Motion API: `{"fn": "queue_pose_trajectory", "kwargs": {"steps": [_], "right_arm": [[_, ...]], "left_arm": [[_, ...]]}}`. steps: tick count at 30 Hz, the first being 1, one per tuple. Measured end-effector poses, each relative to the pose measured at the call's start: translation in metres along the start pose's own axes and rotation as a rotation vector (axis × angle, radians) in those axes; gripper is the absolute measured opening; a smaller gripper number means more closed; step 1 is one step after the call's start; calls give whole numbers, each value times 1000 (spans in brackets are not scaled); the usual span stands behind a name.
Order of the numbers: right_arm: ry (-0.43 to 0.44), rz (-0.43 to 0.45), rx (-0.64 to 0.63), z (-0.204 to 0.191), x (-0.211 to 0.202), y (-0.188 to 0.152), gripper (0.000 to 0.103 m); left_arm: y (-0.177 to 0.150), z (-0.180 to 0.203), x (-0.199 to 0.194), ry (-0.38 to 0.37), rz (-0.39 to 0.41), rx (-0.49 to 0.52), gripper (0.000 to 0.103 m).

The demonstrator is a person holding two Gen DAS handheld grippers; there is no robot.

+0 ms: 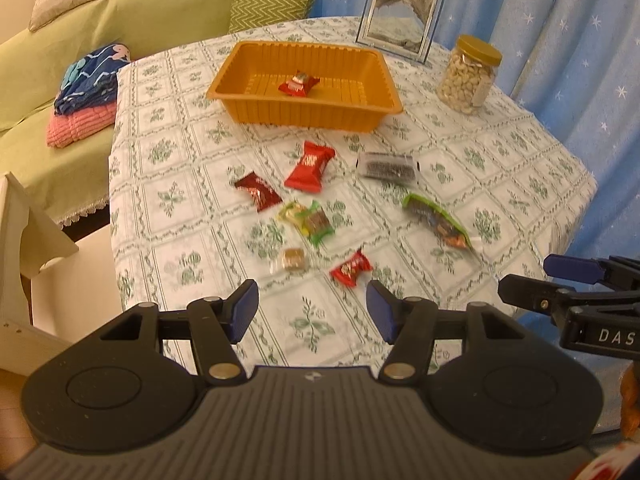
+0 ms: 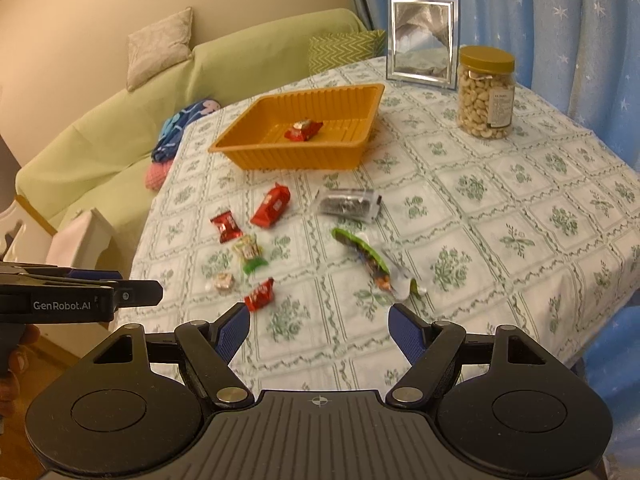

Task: Organize snacks
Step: 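Withdraw both open tools from the tray back toward the remaining candies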

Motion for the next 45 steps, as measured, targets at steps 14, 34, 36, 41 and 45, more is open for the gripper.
{"fn": "queue_pose_trajectory", "kwargs": {"steps": [14, 34, 36, 41, 45], "right_arm": [[31, -42, -41, -5, 6, -12, 76], [52, -69, -40, -10, 27, -3, 76], [53, -72, -38, -10, 29, -3, 76], [53, -76, -34, -8, 35, -2, 76], [50, -72, -26, -4, 39, -2, 76]], "left_arm": [[-20, -5, 3, 28, -20, -19, 57], [-10, -17, 16, 32, -32, -27, 57], [-9, -18, 17, 32, -30, -27, 57], [-4, -22, 20, 31, -29, -26, 57], [0, -27, 24, 30, -24, -27, 57]]}}
Point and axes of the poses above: each gripper's, at about its wrist camera, not at the fingertips, and x roughly the way its jaws point, z to its right, y to its top, the point moved 8 cm from there along x, roughly the way its jaws point, and after that the axes turned 14 degrees about -x, right-handed, at the moved point
